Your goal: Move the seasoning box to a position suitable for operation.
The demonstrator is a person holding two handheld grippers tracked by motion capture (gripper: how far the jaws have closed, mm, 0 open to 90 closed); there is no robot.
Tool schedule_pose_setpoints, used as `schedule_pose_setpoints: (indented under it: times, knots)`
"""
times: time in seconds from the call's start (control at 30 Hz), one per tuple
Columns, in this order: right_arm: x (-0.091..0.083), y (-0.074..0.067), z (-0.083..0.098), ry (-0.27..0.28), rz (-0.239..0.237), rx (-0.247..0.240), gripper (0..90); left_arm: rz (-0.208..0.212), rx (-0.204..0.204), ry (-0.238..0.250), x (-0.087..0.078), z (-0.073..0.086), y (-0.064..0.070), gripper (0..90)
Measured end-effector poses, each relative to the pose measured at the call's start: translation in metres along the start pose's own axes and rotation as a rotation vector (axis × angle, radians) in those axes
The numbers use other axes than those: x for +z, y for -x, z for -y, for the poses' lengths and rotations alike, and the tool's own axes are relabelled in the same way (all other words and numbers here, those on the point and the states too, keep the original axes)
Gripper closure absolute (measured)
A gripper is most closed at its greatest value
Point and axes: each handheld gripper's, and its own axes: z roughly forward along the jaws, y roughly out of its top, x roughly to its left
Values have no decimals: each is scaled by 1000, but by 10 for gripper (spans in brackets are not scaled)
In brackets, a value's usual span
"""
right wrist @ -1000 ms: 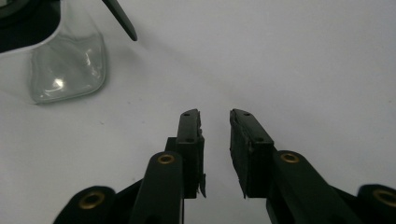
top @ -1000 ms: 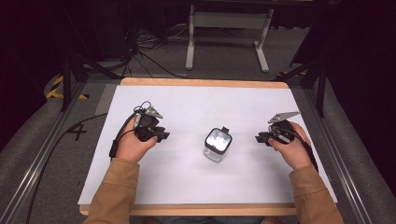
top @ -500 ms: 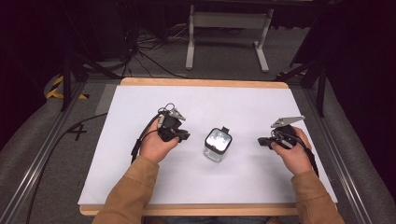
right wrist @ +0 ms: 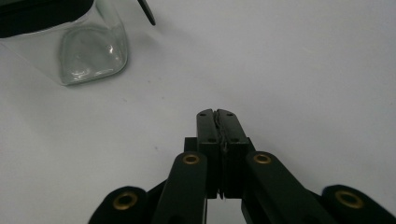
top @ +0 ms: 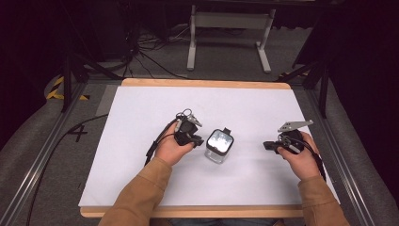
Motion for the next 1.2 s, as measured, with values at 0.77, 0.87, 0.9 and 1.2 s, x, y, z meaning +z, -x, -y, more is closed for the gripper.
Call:
schedule_pose_setpoints:
  times: [0.77, 0.87, 0.9, 1.2]
  knots:
    - [4, -3, -2, -4, -21, -2, 893, 9, 85, -49, 4, -2, 23, 813]
    - [4, -4, -4, -1, -23, -5, 893, 13, 101, -69, 3, -3, 30, 805]
    - [4, -4, -4, -3, -27, -5, 893, 15, 109, -71, 4, -3, 32, 805]
    - [5, -6, -7, 0, -35, -15, 895, 28, 122, -88, 5, -3, 41, 796]
